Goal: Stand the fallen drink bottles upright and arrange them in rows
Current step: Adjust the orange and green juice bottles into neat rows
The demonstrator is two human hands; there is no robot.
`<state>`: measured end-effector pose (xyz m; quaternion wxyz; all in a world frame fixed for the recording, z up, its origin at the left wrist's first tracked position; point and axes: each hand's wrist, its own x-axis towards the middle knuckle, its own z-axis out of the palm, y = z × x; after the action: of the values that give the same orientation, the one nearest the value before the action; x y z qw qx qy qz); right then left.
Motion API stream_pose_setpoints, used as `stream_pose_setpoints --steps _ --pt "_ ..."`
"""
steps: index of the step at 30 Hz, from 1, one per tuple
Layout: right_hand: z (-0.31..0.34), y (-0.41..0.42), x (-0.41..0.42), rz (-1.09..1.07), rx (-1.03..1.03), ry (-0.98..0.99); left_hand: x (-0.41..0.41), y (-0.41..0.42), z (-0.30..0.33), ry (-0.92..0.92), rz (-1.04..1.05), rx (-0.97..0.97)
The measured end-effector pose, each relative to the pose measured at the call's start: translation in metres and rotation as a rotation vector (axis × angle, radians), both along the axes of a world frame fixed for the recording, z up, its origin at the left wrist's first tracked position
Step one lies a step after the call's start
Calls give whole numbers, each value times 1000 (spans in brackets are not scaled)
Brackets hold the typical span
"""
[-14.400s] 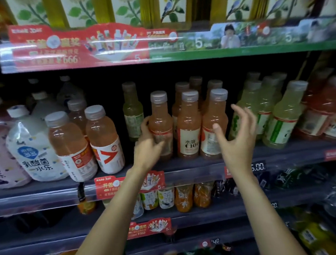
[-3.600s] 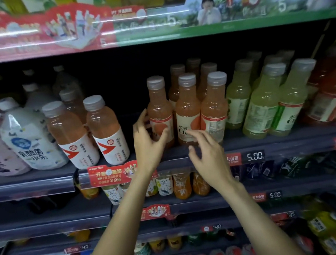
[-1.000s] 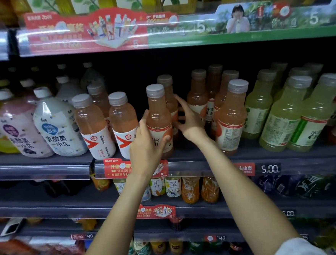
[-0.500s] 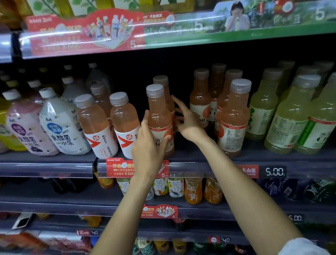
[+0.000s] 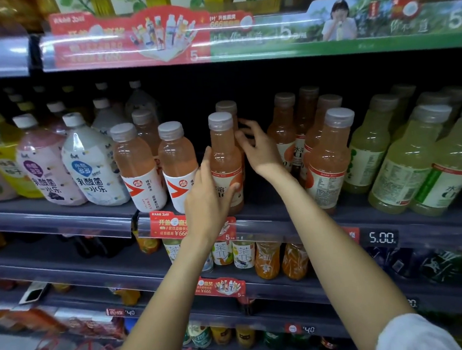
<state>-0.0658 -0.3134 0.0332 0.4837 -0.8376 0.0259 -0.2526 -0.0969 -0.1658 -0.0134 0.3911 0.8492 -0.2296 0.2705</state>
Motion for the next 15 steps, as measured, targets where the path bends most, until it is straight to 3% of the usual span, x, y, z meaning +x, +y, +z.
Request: stream_pose_setpoints --steps 15 --pt "10 3 8 72 26 61 0 2 -1 -5 5 2"
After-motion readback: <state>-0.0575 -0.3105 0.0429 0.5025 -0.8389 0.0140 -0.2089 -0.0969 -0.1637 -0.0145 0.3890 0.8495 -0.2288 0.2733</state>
